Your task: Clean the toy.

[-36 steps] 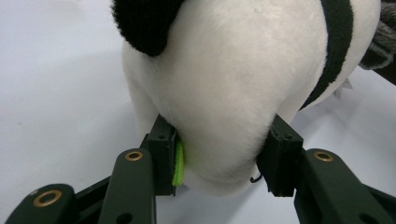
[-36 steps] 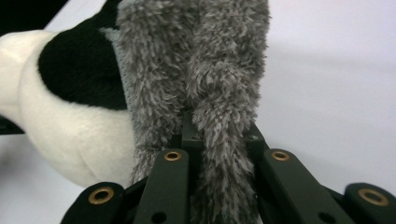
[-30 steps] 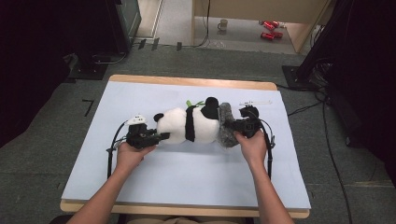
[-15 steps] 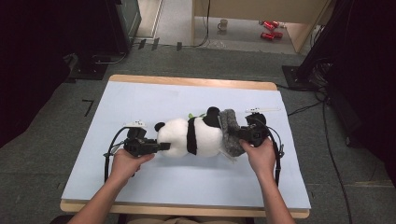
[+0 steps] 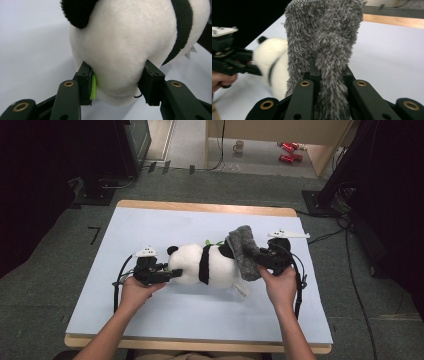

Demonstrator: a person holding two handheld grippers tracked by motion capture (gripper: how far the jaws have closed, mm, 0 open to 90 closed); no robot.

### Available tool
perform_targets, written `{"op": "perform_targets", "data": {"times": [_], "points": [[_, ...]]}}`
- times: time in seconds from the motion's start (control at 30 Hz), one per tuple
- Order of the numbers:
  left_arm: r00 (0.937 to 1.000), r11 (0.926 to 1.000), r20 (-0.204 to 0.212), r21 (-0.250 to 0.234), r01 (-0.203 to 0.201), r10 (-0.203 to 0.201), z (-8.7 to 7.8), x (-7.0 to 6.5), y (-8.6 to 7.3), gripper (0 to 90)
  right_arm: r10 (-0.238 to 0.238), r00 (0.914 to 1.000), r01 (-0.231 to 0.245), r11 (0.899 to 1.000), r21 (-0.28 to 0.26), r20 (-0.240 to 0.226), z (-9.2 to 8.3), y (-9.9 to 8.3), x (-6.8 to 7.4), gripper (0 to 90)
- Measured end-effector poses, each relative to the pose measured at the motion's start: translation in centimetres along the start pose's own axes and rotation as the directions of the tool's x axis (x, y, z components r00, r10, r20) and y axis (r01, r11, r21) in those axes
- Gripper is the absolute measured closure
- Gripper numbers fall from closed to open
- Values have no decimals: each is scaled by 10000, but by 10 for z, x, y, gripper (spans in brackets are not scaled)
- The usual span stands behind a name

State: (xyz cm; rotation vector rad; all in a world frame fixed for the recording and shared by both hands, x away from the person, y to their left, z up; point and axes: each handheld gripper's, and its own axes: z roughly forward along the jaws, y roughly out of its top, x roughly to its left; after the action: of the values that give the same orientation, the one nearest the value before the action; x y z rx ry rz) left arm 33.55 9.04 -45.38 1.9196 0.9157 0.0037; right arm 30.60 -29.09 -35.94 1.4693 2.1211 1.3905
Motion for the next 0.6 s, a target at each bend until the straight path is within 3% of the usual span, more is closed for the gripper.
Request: {"op": "perform_targets", "data": {"times": [0.17, 0.3, 0.4, 0.5, 0.6], "points": [[9998, 9998, 36, -74, 187, -186, 0, 2, 0, 500, -257, 9971, 302, 9976, 618, -719, 14, -3, 25, 794], [9999, 9998, 15, -153, 134, -134, 0, 3, -2, 482, -779, 9965, 803, 9932, 845, -311, 21, -7, 34, 794], [9999, 9996, 32, -220, 153, -152, -2, 3, -3, 417, -764, 9968, 778, 9939, 779, -218, 25, -8, 32, 794], [9998, 9994, -98, -299, -163, 160, -7, 0, -4, 386, -905, 9959, 910, 9932, 733, -97, 28, -7, 31, 793], [9964, 9969, -384, -224, -760, 751, -14, -4, -7, 377, -923, 9957, 926, 9934, 684, -68, 32, -5, 29, 793]]}}
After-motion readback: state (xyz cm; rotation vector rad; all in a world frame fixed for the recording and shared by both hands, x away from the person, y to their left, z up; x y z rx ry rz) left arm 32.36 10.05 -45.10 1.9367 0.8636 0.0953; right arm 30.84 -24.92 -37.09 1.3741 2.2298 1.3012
